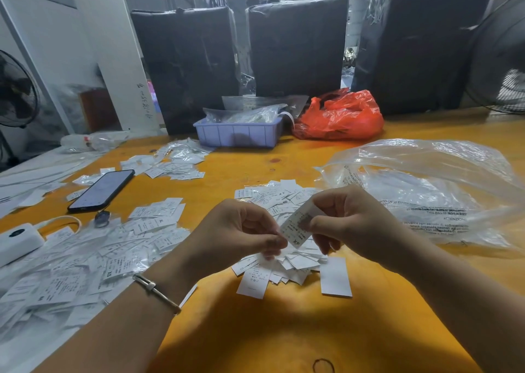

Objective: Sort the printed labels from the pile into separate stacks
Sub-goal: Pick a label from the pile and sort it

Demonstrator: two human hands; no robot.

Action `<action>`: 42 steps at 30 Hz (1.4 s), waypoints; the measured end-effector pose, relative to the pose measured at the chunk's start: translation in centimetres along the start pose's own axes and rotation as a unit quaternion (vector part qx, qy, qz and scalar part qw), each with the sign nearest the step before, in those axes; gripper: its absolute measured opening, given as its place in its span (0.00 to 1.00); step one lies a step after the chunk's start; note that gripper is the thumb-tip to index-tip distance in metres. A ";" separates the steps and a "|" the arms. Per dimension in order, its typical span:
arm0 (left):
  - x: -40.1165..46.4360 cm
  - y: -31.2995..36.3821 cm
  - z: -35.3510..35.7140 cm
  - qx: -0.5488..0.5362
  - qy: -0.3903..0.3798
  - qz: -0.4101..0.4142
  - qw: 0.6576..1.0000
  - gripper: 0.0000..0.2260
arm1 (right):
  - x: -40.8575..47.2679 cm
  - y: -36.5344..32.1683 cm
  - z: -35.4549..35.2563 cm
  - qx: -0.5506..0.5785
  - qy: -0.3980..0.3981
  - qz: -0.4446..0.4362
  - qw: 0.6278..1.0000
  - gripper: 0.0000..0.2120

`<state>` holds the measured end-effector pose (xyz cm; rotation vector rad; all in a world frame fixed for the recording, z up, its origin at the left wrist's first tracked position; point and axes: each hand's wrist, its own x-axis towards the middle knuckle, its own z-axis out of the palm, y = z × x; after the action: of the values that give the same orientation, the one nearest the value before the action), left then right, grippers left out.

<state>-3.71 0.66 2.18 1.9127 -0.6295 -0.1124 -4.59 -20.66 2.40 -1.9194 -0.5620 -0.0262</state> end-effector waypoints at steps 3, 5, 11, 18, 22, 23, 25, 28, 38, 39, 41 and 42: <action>0.0 0.0 0.0 0.002 -0.004 -0.007 1.000 0.13 | 0.1 0.1 0.1 -0.032 0.004 -0.004 0.999 0.06; 0.0 0.0 0.0 0.002 -0.006 -0.014 1.000 0.12 | 0.1 0.1 0.2 -0.043 0.010 -0.008 0.999 0.07; 0.0 0.0 0.1 -0.001 -0.024 -0.033 0.999 0.04 | -0.1 0.0 0.6 -0.019 -0.012 -0.020 1.000 0.05; 0.1 0.1 0.1 -0.005 -0.011 -0.045 0.999 0.04 | -0.1 -0.3 0.3 -0.022 0.125 -0.080 0.989 0.06; 0.1 0.0 0.1 -0.010 -0.020 -0.049 0.999 0.05 | -0.3 -0.4 0.7 -0.088 0.147 -0.122 0.978 0.07; 0.1 0.1 0.1 -0.015 -0.022 -0.051 0.998 0.05 | -0.3 -0.3 0.8 -0.104 0.154 -0.129 0.974 0.07; 0.1 0.2 0.1 -0.026 -0.027 -0.056 0.998 0.08 | -0.3 -0.2 1.1 -0.126 0.163 -0.138 0.969 0.07; 0.1 0.1 0.0 -0.021 -0.026 -0.065 0.997 0.14 | -0.4 -0.3 1.7 -0.126 0.132 -0.137 0.974 0.07; 0.1 0.1 0.0 -0.027 -0.022 -0.042 0.999 0.04 | -0.4 -0.4 1.2 -0.065 0.117 -0.116 0.984 0.08; 0.1 0.1 0.0 -0.026 -0.021 -0.040 0.999 0.03 | -0.4 -0.4 1.3 -0.059 0.110 -0.108 0.986 0.08; 0.1 0.0 0.0 -0.026 -0.017 -0.037 0.999 0.03 | -0.4 -0.3 1.5 -0.052 0.103 -0.104 0.988 0.07; 0.1 0.0 0.0 -0.028 -0.016 -0.038 0.999 0.04 | -0.5 -0.4 1.5 -0.050 0.100 -0.107 0.988 0.07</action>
<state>-3.61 0.65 2.22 1.8836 -0.5702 -0.2069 -5.52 -19.36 1.96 -1.9175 -0.6368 -0.3873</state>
